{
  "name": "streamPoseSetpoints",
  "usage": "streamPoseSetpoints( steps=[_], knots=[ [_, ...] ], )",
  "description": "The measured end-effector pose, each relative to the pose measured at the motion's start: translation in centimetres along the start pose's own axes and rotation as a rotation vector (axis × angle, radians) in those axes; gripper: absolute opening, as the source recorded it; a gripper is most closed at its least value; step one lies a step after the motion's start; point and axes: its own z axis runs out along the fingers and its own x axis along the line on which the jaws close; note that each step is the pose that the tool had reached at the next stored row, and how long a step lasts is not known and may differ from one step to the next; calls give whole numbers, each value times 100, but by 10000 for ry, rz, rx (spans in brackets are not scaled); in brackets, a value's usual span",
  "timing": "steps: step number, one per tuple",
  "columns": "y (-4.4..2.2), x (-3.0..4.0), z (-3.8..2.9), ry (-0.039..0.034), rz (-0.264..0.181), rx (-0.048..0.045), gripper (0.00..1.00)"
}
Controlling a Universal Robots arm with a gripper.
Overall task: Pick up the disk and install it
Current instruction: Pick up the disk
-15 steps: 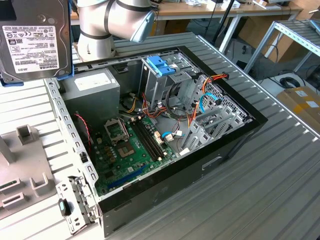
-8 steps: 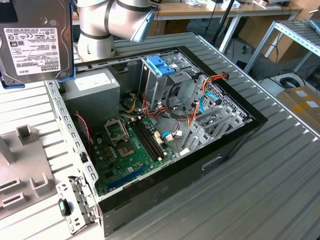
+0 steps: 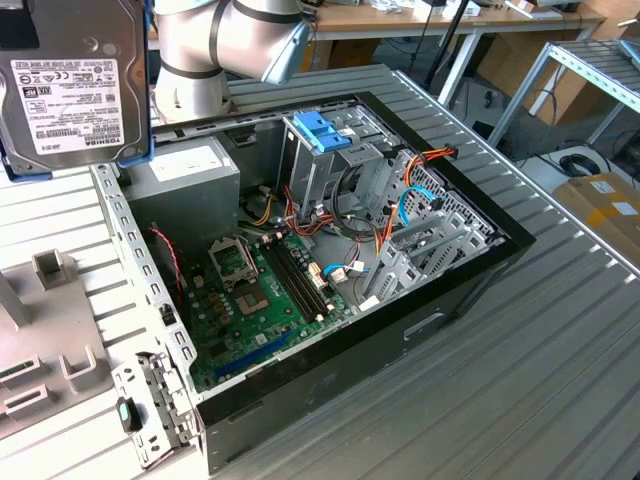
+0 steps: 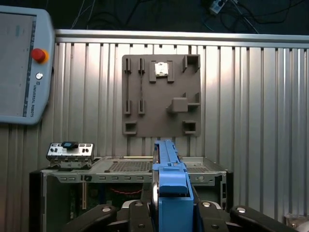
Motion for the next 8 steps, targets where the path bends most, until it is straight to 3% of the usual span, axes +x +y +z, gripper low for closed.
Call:
streamPoseSetpoints(
  steps=[8],
  knots=[
    [-13,37,0,0,0,0,37]
  ],
)
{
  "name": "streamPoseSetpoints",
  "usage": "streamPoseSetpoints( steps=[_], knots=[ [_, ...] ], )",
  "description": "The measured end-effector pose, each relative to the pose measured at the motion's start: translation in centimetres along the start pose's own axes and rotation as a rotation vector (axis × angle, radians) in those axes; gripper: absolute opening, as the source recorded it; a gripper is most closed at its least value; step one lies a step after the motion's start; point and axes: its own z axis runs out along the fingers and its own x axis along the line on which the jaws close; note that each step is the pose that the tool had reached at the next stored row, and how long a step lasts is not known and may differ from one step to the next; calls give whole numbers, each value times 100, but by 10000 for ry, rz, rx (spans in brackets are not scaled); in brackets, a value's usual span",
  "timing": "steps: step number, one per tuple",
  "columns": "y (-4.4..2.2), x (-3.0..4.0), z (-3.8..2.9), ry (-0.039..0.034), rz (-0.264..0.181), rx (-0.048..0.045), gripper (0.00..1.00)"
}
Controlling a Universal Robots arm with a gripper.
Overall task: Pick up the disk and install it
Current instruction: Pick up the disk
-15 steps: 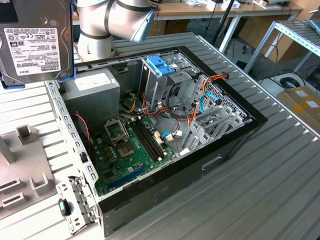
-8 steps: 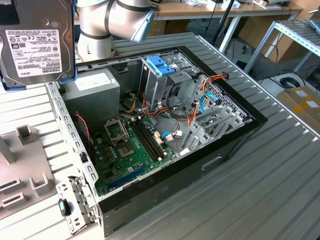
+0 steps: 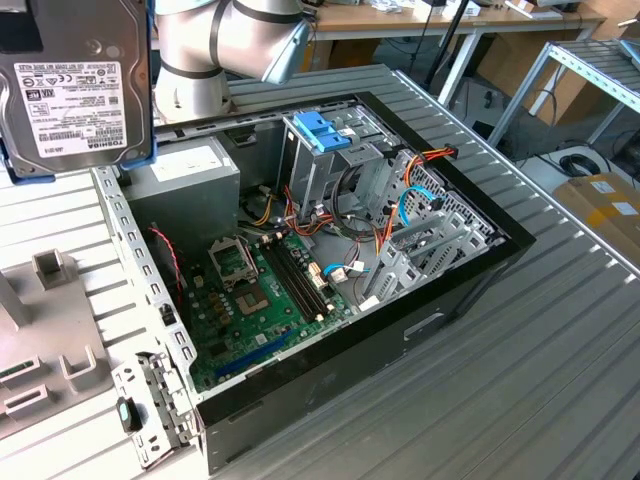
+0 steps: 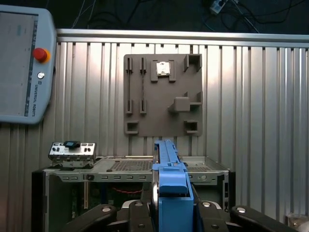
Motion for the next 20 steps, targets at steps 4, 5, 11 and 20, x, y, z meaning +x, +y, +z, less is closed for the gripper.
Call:
streamPoseSetpoints(
  steps=[4,5,11,20],
  knots=[
    [-7,15,0,-1,0,0,37],
    [-9,19,0,0,0,1,37],
    [-38,45,0,0,0,0,37],
    [-123,87,0,1,0,-1,37]
  ],
)
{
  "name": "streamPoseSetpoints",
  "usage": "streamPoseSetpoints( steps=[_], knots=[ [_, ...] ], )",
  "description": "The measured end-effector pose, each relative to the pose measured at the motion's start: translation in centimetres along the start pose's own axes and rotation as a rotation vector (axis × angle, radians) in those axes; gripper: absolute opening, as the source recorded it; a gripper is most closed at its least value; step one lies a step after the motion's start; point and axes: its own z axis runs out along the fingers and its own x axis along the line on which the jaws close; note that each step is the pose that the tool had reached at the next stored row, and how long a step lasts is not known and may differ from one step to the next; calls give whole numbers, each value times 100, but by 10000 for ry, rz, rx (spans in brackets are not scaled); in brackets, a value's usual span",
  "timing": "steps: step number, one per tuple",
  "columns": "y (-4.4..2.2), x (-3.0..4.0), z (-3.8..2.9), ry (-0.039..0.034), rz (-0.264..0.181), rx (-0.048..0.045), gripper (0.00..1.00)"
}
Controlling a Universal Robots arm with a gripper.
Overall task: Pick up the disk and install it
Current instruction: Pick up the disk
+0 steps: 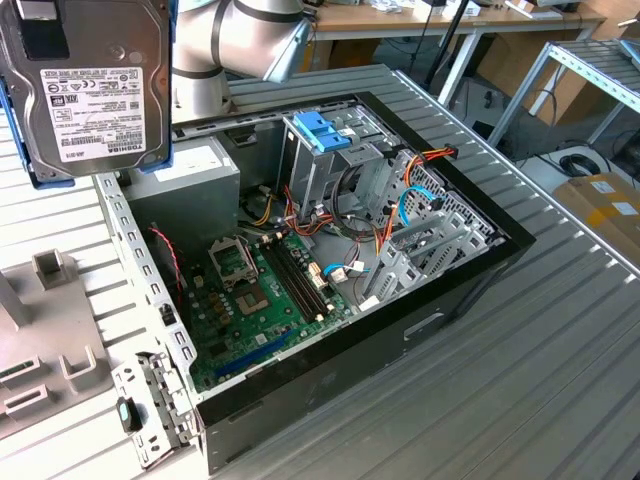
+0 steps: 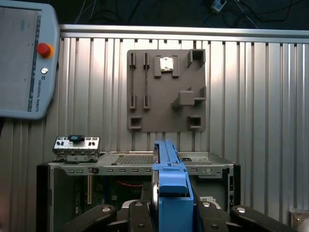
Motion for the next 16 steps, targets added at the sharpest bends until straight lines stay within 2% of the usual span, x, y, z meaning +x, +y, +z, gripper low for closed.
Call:
streamPoseSetpoints(
  steps=[16],
  knots=[
    [-64,59,2,-1,0,1,37]
  ],
)
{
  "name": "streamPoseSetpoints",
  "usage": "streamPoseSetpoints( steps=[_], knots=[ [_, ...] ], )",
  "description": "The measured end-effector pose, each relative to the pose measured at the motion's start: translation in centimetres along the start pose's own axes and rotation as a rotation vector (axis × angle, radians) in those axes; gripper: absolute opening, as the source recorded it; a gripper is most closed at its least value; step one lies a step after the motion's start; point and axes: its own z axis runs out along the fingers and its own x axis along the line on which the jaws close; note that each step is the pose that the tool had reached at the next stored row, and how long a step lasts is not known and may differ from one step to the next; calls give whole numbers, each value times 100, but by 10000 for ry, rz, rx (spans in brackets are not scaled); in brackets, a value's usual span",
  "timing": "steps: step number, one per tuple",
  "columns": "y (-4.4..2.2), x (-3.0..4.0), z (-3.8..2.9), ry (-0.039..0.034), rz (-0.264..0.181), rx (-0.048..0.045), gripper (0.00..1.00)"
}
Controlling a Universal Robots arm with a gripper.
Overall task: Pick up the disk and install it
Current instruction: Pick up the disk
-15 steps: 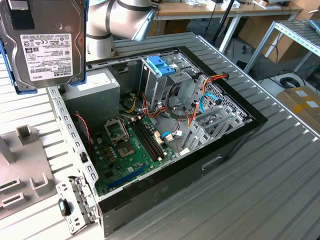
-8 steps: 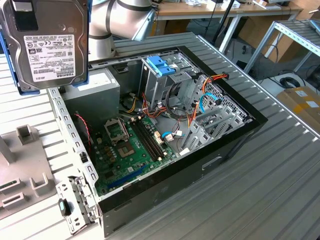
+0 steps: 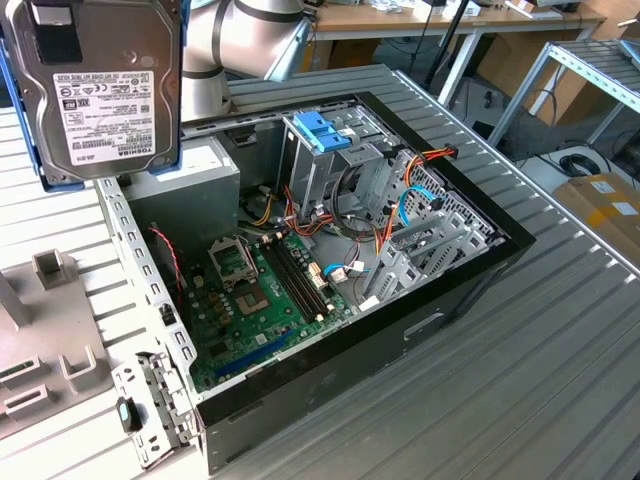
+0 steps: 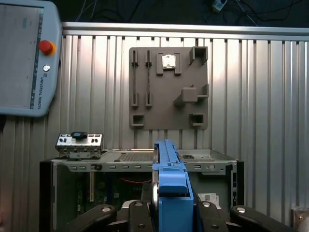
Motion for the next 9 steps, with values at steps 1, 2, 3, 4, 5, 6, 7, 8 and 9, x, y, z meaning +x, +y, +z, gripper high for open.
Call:
streamPoseSetpoints(
  steps=[1,2,3,4,5,6,7,8,9],
  knots=[
    [-3,4,0,0,0,0,37],
    [-7,8,0,0,0,0,37],
    [-10,12,0,0,0,0,37],
    [-13,15,0,0,0,0,37],
    [-17,19,0,1,0,-1,37],
    [-77,99,0,0,0,0,37],
    [-117,176,1,0,0,0,37],
    [-130,201,0,0,0,0,37],
    [-134,208,0,0,0,0,37]
  ],
)
